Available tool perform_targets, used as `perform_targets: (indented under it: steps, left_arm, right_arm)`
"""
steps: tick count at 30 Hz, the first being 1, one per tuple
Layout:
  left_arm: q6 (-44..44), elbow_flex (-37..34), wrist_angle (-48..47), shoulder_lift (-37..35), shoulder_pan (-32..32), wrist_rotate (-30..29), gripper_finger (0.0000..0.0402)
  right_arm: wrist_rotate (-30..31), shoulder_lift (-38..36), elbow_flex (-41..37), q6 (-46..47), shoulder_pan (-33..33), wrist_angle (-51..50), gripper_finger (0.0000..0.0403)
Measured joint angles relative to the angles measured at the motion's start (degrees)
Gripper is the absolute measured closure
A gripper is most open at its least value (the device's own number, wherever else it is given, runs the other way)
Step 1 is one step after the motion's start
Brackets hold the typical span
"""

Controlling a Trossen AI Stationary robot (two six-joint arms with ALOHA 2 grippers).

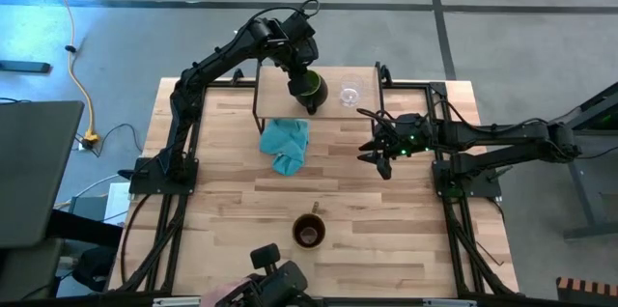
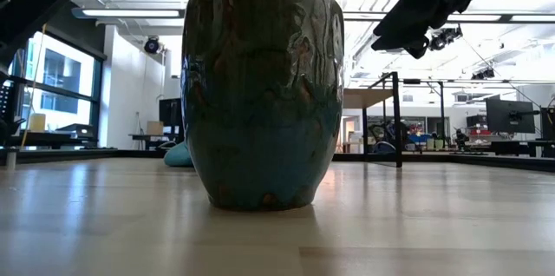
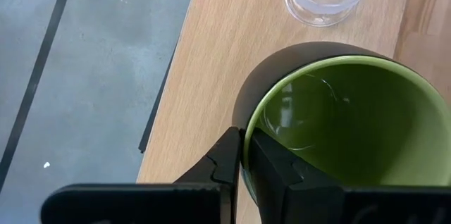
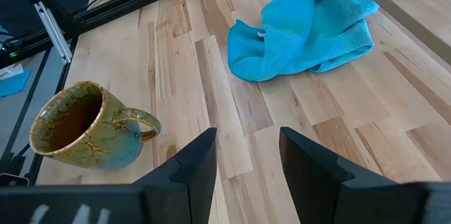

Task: Stack small to large cups/mugs on shelf
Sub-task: Put the black mug on the shelf

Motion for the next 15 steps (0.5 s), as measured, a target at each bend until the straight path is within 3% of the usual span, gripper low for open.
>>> perform_targets:
  steps: [15]
  left_arm:
    - [0.0,0.0,0.3,0.0,0.0,-0.2,0.0382]
  right_arm:
    - [0.0,0.0,0.0,0.0,0.0,0.0,0.0258]
